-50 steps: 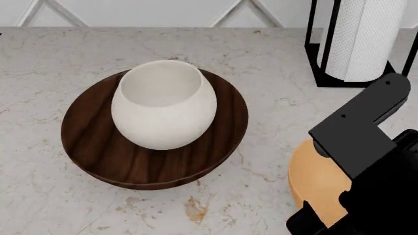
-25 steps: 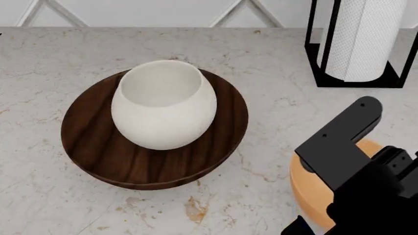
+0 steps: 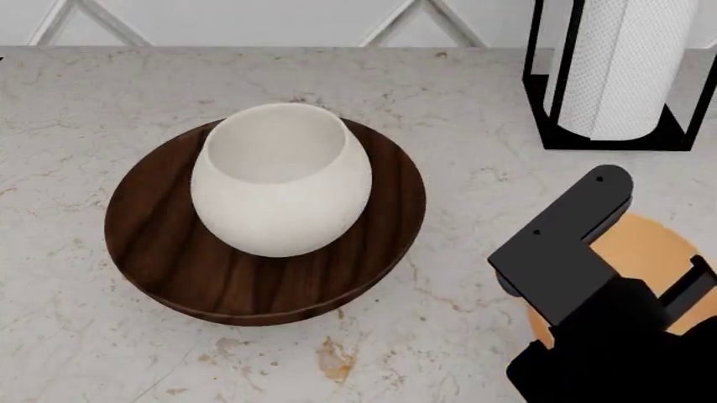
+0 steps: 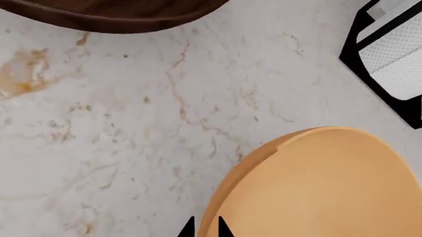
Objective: Stack the bowls from largest to smallest.
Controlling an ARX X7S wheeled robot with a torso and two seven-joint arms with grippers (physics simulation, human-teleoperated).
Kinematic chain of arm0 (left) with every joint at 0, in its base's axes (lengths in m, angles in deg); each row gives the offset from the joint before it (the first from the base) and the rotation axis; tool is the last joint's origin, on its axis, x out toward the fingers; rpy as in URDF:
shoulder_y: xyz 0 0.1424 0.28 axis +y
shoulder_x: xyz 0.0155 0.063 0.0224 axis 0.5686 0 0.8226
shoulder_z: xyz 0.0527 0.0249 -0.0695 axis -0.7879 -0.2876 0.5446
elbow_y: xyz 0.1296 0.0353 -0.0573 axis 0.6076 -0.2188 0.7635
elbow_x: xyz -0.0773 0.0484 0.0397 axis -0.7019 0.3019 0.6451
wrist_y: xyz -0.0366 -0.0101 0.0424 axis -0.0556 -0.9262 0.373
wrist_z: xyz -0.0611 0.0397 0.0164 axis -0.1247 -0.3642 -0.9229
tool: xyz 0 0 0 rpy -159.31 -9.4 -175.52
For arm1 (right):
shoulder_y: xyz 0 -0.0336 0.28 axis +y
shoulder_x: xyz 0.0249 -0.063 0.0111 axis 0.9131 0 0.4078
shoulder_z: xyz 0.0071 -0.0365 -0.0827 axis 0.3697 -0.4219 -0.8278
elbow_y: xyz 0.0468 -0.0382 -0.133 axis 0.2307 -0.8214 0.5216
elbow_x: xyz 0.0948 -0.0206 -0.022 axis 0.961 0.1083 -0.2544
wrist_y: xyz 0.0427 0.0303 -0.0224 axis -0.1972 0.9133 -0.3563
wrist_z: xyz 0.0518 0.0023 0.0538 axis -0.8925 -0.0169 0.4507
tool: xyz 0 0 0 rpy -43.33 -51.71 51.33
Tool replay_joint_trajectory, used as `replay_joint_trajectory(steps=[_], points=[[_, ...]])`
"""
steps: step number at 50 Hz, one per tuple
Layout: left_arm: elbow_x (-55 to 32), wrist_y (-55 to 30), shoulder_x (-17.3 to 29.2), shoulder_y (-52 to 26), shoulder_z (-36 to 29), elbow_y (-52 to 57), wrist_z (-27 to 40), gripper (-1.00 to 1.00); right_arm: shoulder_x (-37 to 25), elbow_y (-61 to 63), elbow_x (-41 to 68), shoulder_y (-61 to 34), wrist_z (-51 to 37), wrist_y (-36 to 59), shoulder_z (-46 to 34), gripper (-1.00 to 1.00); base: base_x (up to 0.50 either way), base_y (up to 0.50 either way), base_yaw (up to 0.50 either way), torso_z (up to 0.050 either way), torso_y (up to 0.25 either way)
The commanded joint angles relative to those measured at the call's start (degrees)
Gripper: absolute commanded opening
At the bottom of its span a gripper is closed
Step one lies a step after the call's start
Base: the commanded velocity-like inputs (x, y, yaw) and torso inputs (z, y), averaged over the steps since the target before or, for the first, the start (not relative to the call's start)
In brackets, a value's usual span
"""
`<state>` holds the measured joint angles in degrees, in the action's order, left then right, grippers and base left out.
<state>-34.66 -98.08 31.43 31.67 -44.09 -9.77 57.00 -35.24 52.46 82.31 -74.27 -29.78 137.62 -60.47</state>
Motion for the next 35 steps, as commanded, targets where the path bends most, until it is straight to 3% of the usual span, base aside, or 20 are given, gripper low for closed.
replay_joint_trajectory(steps=[1,9,16,35], points=[[0.9,1.6,-1.0,0.1,1.2,-0.4,-0.7,1.00,2.3,2.0,0.0,-4.1,0.8,3.7,2.9,-1.00,0.00,0.00,0.00,0.000,0.000],[0.6,1.8,-0.9,0.0,1.0,-0.4,-0.5,1.00,6.8,-5.2,1.4,-11.3,2.8,6.9,5.5,-1.00,0.00,0.00,0.00,0.000,0.000],[0.8,2.0,-0.8,0.2,1.3,-0.5,-0.8,1.00,14.2,-11.4,-5.1,-15.6,9.8,6.6,6.2,-1.00,0.00,0.00,0.00,0.000,0.000],[0.7,2.4,-0.5,1.0,2.6,-1.3,-1.3,1.00,41.4,-49.2,-19.4,-16.4,30.7,-9.1,6.3,-1.00,0.00,0.00,0.00,0.000,0.000]])
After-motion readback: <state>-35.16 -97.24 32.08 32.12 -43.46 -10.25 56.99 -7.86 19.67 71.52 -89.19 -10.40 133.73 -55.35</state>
